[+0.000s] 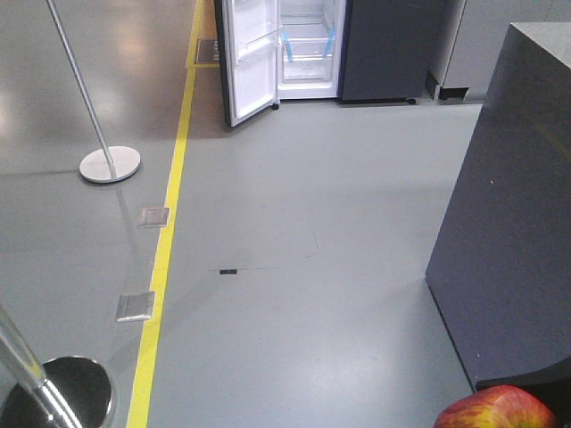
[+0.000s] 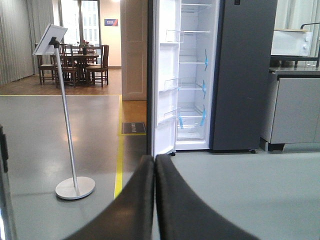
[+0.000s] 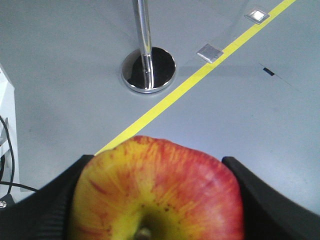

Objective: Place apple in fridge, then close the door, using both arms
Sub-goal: 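Drive toward the open refrigerator carrying the apple in right gripper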

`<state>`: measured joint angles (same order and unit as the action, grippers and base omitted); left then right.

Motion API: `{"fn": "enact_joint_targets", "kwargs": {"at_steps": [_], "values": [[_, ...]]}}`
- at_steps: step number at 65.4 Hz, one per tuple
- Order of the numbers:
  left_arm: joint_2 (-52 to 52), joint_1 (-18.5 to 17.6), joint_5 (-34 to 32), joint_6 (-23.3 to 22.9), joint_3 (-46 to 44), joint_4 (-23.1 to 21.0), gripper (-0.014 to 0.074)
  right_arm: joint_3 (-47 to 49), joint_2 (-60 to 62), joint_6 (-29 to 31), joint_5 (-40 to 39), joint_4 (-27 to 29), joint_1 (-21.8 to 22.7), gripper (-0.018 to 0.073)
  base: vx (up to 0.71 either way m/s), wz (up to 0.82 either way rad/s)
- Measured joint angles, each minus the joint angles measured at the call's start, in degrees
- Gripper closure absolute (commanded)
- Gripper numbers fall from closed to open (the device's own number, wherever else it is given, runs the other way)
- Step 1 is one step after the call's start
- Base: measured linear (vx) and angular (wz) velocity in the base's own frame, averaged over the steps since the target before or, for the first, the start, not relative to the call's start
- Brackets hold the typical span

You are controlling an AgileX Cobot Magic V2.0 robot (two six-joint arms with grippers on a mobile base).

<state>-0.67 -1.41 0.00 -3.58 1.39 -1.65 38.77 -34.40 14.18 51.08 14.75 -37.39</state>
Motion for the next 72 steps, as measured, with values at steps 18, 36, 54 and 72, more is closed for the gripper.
{"fn": "enact_joint_targets", "kwargs": {"at_steps": [18,36,54,72], "values": [[0.0,0.0,0.0,0.0,0.0,0.0,0.0602,0.0,0.0,0.0,0.0,0.0,0.0,0.0391,0.29,0.0],[0.0,0.0,0.0,0.0,0.0,0.0,0.0602,0.0,0.0,0.0,0.0,0.0,0.0,0.0391,0.29,0.07],[0.0,0.0,0.0,0.0,0.0,0.0,0.0602,0.0,0.0,0.0,0.0,0.0,0.0,0.0391,0.27,0.13],[0.0,0.0,0.0,0.0,0.0,0.0,0.0602,0.0,0.0,0.0,0.0,0.0,0.0,0.0391,0.27,0.08]]}}
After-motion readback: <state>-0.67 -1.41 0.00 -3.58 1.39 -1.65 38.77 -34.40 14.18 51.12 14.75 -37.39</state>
